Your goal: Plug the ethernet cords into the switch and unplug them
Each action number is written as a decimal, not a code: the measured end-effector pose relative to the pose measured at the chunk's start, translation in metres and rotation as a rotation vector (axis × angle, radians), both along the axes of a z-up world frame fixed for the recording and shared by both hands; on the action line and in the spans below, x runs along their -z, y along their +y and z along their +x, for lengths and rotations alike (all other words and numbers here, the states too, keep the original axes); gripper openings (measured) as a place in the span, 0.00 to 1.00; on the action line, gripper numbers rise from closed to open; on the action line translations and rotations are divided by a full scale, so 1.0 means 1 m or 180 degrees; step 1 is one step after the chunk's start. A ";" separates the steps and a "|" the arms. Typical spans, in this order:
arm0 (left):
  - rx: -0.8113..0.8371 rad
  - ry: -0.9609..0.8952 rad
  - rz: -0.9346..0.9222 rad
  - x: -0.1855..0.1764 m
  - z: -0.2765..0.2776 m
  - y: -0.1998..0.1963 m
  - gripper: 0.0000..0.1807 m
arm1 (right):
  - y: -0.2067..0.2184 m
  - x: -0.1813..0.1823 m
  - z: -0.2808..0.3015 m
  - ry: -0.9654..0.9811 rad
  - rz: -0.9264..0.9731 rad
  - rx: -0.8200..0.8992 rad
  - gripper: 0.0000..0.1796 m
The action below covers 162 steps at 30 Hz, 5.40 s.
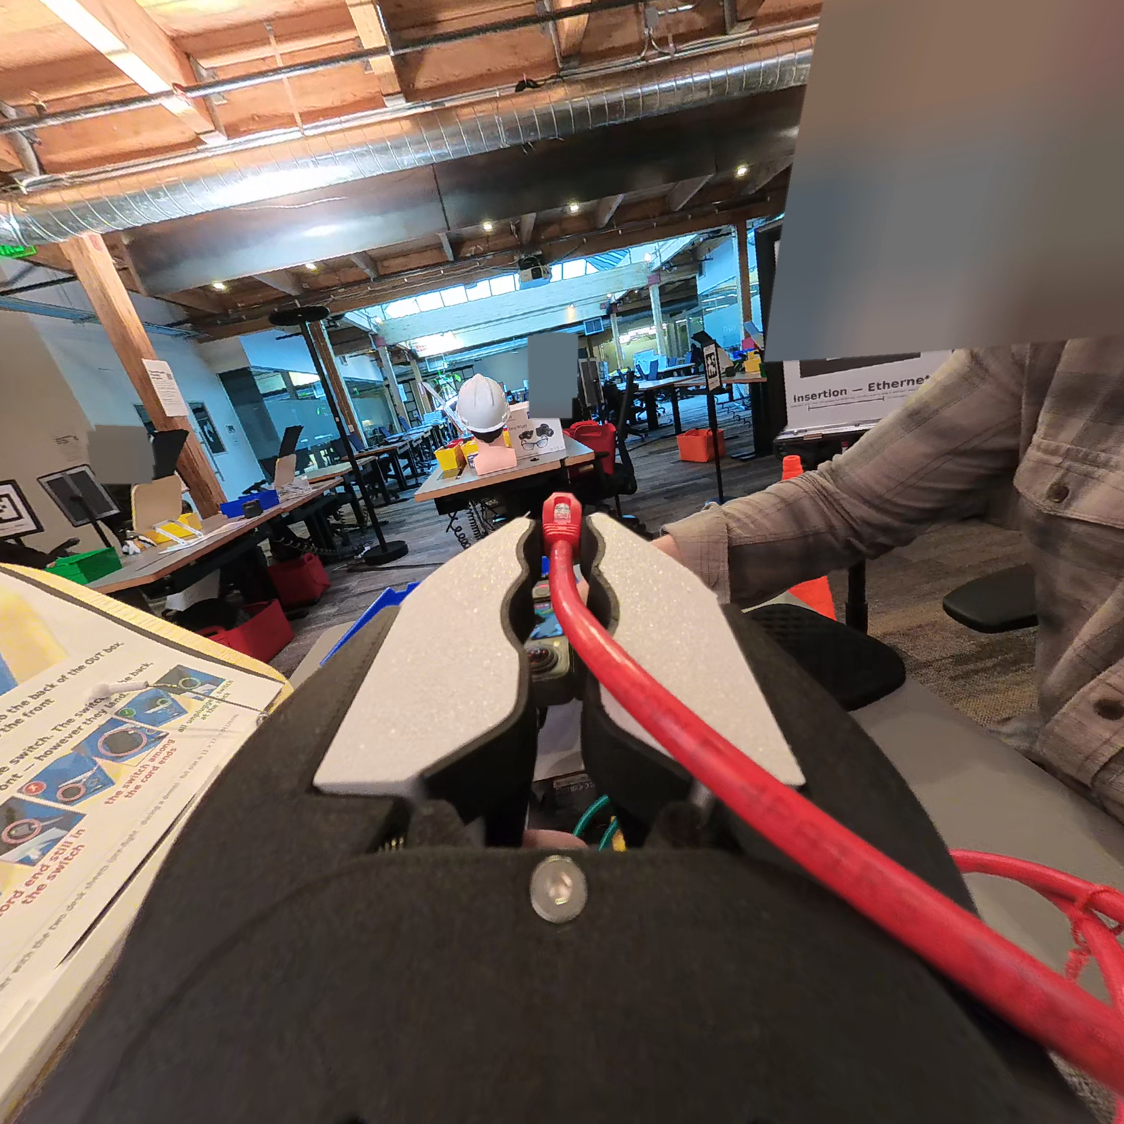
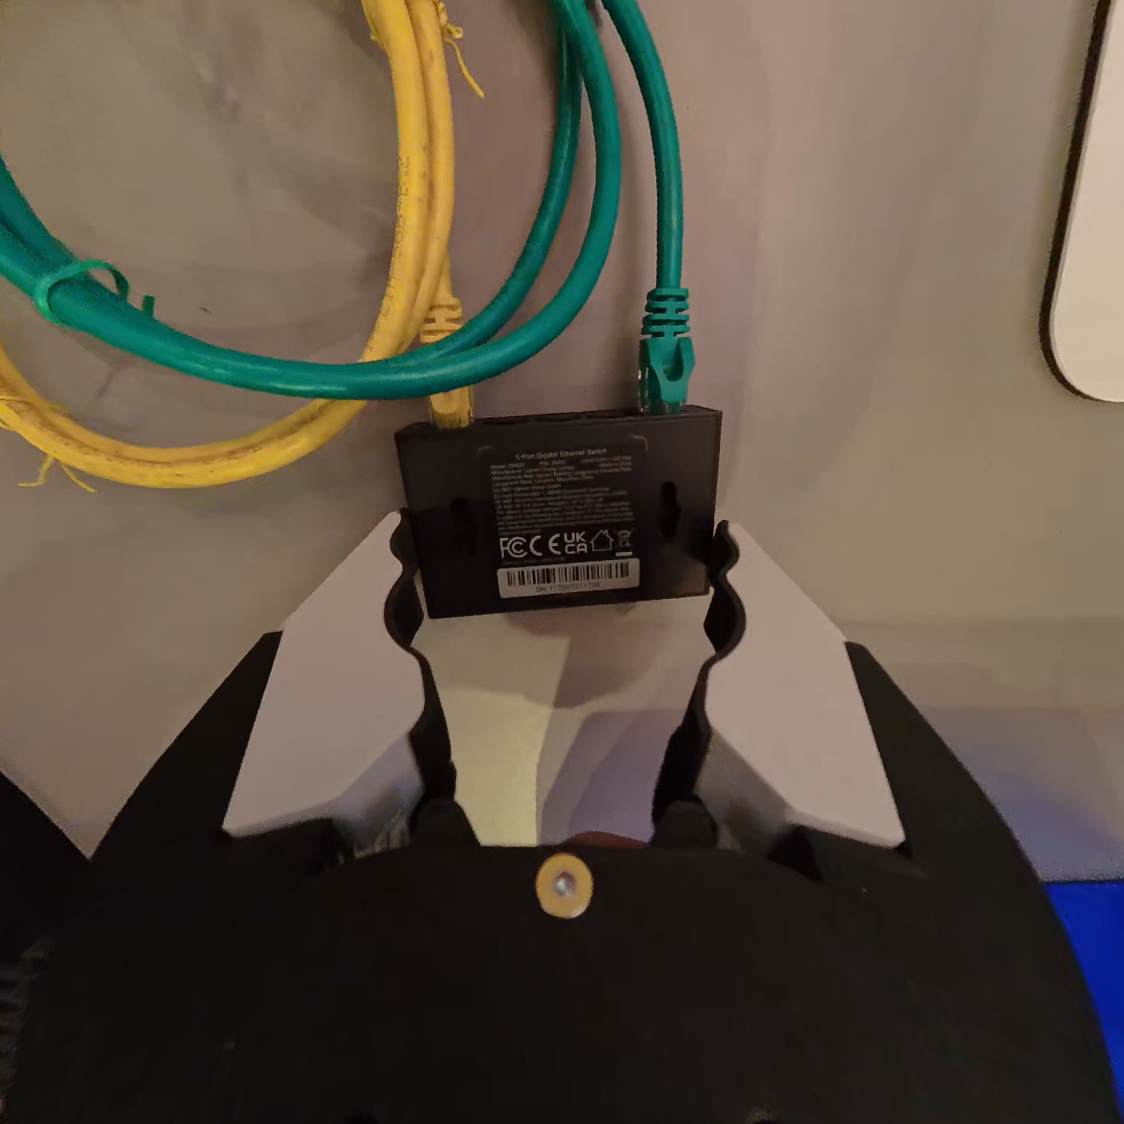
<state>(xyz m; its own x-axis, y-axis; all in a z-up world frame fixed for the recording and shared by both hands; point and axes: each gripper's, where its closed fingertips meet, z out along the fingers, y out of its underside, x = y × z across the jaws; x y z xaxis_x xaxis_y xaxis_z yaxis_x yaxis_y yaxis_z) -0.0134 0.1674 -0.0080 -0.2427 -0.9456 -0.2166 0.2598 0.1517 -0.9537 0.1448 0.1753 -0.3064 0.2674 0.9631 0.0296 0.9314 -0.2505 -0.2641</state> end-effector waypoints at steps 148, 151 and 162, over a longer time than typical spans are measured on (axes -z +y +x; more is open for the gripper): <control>0.0152 0.3231 -0.0484 0.275 0.079 0.017 0.07 | -0.007 0.003 -0.063 0.1575 0.0247 -0.0459 0.55; 0.0153 0.3216 -0.0506 0.275 0.078 0.018 0.07 | -0.006 0.003 -0.064 0.1601 0.0254 -0.0474 0.55; -0.0095 0.2371 -0.0507 0.209 0.076 0.036 0.07 | 0.003 -0.041 -0.055 0.2122 0.0464 -0.0027 0.55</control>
<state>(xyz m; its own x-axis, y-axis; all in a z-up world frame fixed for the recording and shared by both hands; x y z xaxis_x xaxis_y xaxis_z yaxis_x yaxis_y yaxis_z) 0.0622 0.2038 -0.2172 -0.2450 -0.9602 0.1340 -0.4630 -0.0056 -0.8863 0.0899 0.1787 -0.2652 0.2660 0.9639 -0.0092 0.5597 -0.1622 -0.8127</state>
